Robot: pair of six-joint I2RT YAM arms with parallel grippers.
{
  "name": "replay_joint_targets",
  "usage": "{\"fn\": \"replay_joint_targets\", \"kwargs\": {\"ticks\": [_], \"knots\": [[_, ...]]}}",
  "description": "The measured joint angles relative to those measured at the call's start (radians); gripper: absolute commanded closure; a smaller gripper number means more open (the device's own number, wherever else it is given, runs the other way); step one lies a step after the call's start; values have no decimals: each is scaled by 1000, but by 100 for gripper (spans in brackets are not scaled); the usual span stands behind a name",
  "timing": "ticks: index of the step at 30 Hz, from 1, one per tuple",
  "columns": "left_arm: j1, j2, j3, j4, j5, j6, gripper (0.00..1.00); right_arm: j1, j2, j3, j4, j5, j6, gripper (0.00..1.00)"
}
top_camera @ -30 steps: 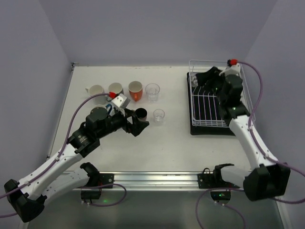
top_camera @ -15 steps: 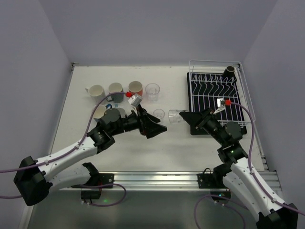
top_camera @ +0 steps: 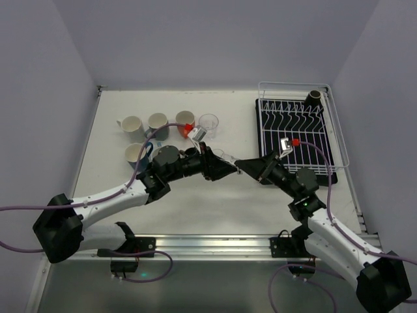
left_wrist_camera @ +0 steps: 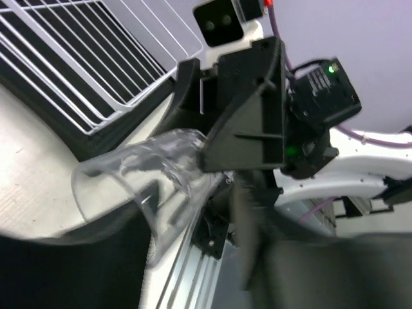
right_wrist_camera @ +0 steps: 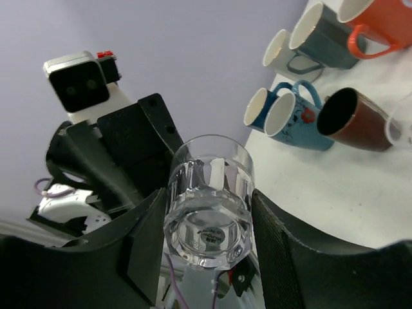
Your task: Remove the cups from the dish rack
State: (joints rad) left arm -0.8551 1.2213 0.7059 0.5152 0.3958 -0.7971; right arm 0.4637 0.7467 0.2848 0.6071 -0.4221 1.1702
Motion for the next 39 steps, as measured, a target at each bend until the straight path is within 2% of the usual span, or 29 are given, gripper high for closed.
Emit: {"fn": "replay_joint_targets", "kwargs": {"ticks": [1, 3, 4, 7, 8, 10, 12, 17, 21, 24, 29, 39], "knots": [[1, 2, 0, 3, -13, -2, 81, 8, 9, -1, 22, -1, 8, 73], [4, 3, -1, 11, -30, -13, 94, 14, 20, -8, 68, 2, 23, 67], [2, 0, 0, 25, -31, -19, 100, 13, 21, -13, 87, 6, 28, 50], [-7, -13, 16, 10, -48, -16, 100, 14, 16, -14, 103, 20, 29, 24], [-14, -14, 31, -25, -77, 15, 100, 15, 10, -14, 85, 31, 18, 10], [-17, -7, 88, -142, -131, 83, 100, 14, -2, -14, 30, 57, -6, 1], [-15, 13, 158, -243, -185, 134, 100, 20, -33, -7, -63, 67, -56, 1], [-10, 183, 469, -540, -337, 306, 100, 26, -184, 58, -354, 152, -222, 1], [-11, 306, 598, -726, -430, 396, 100, 26, -319, 127, -563, 268, -336, 1], [-16, 399, 656, -856, -497, 438, 100, 26, -380, 174, -682, 360, -388, 1], [-37, 485, 667, -979, -567, 476, 100, 26, -445, 192, -813, 488, -438, 1], [-50, 555, 710, -1031, -643, 518, 100, 26, -451, 192, -885, 533, -457, 1]]}}
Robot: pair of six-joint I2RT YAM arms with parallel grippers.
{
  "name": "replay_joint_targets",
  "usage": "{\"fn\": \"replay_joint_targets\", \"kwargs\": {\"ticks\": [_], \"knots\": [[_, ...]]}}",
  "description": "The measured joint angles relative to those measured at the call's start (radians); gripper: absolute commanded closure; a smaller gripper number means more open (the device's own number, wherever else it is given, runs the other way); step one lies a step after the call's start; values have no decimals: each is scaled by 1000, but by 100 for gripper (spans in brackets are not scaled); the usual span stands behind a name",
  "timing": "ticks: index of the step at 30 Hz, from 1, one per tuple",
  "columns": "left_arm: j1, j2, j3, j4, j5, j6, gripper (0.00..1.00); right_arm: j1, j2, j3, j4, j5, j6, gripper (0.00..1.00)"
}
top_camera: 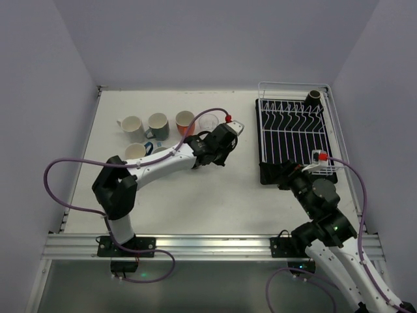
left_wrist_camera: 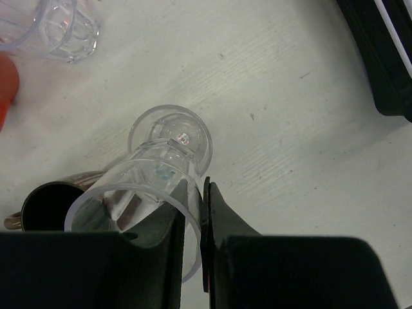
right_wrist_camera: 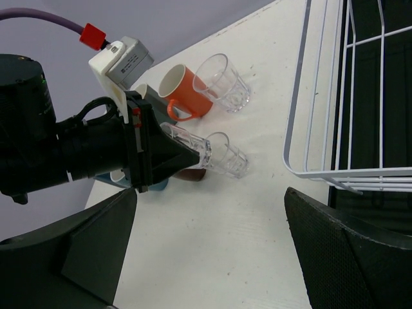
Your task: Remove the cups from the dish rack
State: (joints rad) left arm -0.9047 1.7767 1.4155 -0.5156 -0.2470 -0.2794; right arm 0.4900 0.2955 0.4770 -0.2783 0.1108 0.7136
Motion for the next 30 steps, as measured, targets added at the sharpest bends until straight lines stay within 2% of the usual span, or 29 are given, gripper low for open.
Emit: {"fn": "replay_joint_targets", "kwargs": {"ticks": [18, 22, 26, 28, 30], "knots": [[0, 115, 75, -5, -38, 38, 99, 0, -1, -19, 1, -1, 0, 1], [0, 134, 86, -22, -39, 38, 92, 0, -1, -26, 0, -1, 1, 1], [0, 146, 104, -30, -44, 40, 71, 0, -1, -27, 1, -1, 0, 1], [0, 151, 113, -33, -50, 41, 65, 0, -1, -27, 1, -1, 1, 1], [0, 156, 120, -34, -57, 45, 63, 0, -1, -27, 1, -1, 1, 1]]}}
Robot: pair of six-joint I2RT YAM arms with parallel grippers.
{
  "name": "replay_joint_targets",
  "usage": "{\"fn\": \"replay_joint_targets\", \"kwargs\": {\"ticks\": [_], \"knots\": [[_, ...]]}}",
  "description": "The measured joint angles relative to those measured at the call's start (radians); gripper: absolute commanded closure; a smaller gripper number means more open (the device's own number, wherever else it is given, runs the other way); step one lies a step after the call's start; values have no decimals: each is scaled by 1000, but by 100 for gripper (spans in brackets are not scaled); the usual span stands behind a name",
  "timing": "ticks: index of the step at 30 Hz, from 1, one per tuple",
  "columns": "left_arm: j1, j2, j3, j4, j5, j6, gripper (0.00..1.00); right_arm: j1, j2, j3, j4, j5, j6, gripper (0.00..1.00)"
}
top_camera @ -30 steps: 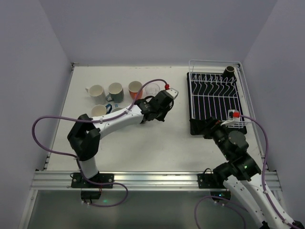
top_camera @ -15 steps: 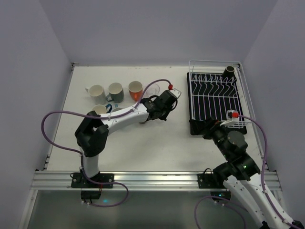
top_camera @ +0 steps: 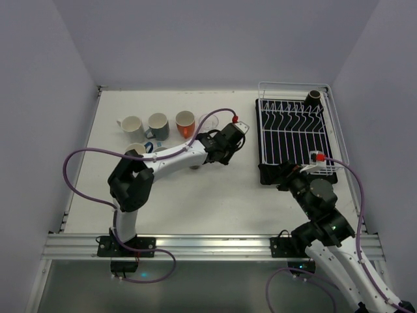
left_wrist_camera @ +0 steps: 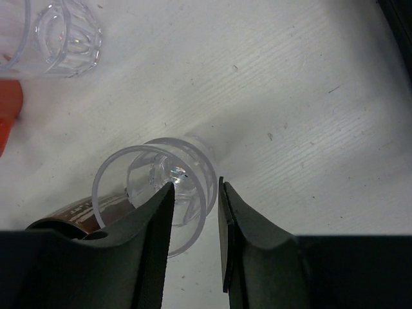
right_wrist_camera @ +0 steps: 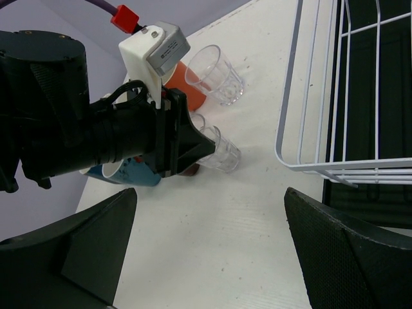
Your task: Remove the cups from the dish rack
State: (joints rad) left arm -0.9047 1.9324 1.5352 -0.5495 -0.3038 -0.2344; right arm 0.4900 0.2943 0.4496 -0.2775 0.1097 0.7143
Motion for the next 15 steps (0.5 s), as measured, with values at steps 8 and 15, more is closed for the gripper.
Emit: {"fn": "replay_joint_targets", "kwargs": {"ticks": [8, 15], "knots": [[0, 2, 27, -18, -29, 11, 44, 0, 1, 0, 2, 0, -1, 1], [0, -39, 88, -41, -16, 8, 15, 0, 43, 10, 1, 20, -26, 13]]}}
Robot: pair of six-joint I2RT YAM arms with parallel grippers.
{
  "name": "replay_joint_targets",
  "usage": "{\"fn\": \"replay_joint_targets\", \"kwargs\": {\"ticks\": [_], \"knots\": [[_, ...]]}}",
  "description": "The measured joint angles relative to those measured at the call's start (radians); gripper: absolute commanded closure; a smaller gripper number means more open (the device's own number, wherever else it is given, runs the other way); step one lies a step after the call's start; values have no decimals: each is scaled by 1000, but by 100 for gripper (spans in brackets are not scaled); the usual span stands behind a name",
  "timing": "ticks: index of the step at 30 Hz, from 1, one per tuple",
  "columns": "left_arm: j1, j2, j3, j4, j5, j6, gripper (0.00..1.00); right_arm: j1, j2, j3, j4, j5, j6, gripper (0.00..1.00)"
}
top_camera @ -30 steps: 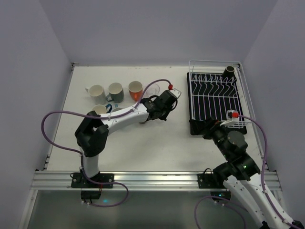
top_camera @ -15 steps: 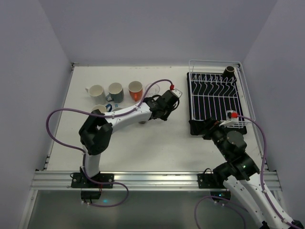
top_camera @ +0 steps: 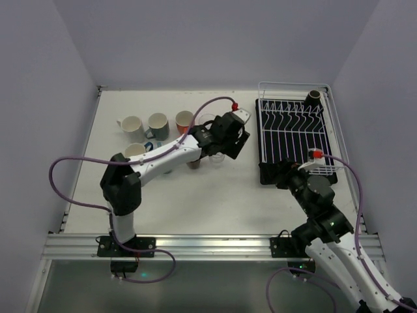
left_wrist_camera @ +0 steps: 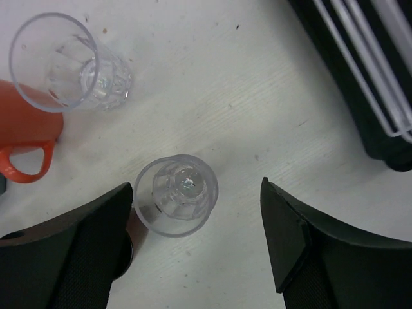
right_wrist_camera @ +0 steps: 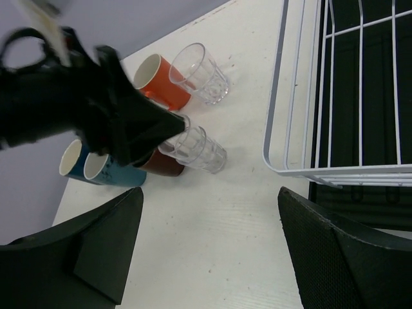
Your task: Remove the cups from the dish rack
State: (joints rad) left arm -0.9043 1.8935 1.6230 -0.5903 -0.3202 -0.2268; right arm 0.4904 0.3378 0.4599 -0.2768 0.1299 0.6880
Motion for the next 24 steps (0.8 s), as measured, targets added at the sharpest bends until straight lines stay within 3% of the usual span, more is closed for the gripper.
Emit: {"fn": "replay_joint_targets", "kwargs": {"ticks": [3, 6, 10, 14, 20, 24], "knots": [[0, -101, 16, 2, 10, -14, 9, 0, 43, 29, -2, 13, -17, 19], [0, -303, -35, 55, 24, -16, 2, 0, 119, 89, -8, 46, -50, 23], [0, -674, -248, 159, 60, -14, 0, -18, 289, 209, -12, 125, -108, 23], [0, -970, -464, 208, 73, -11, 0, -124, 542, 373, -6, 166, -174, 21], [0, -1147, -758, 203, 62, 5, 0, -365, 901, 616, 5, 167, -229, 22], [0, -1174, -832, 201, 70, 13, 0, -456, 1110, 825, -2, 174, -258, 28]]}}
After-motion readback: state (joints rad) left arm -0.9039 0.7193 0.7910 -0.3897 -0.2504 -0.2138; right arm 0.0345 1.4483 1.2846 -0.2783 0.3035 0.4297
